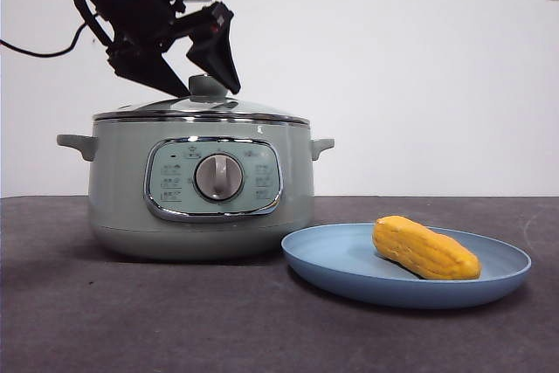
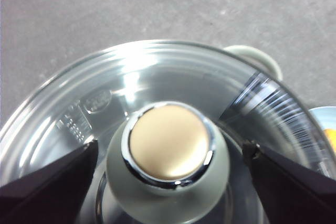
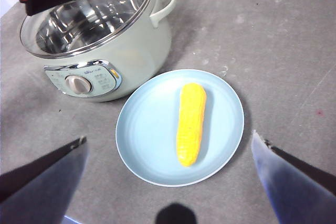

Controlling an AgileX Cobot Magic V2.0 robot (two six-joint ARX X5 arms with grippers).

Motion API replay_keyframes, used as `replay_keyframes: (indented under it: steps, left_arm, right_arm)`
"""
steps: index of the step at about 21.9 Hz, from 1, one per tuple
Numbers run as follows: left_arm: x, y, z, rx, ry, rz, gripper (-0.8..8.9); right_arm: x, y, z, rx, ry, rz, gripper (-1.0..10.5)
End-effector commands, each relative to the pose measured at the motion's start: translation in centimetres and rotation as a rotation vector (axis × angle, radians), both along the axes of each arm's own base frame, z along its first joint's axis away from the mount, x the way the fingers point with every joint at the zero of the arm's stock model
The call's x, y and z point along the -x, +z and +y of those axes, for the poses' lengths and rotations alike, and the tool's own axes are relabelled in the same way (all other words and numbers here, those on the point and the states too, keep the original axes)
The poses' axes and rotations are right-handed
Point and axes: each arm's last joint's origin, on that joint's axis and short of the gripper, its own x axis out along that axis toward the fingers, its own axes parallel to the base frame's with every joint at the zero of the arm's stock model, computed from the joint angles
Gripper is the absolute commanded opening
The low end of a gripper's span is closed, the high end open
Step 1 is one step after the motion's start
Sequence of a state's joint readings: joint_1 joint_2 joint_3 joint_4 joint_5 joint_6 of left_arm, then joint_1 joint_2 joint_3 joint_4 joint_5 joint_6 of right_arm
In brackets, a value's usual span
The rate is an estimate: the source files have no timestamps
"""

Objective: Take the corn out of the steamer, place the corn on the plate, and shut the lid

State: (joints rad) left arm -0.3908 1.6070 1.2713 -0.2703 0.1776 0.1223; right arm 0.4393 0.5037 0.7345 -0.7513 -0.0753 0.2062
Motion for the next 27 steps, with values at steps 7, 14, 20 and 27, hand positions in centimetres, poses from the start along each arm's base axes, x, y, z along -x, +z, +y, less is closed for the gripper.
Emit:
replay_keyframes:
  steps: [7,14,20,27]
  left_arm:
    - [3.0,4.8,1.3,0.038,-0.005,-0.099,4.69]
    - [8.8,7.5,3.5,0.011,-0.005,0.018,4.68]
    - [14.0,8.7,5.5,0.008,-0.041,0.147,4.68]
    - [17.8,9.0,7.0,-0.005,-0.072,0.259,4.67]
  right_arm:
    - [0.1,-0.3,0.0,0.013,0.002,0.017,5.7]
    - [0.5,-1.0,-0.2,0.103,0.051,0.065,5.7]
    - [0.8,-1.3,-0.1,0.105,0.130,0.094,5.7]
    - [0.9,-1.2,0.1,0.061,0.204,0.109,5.6]
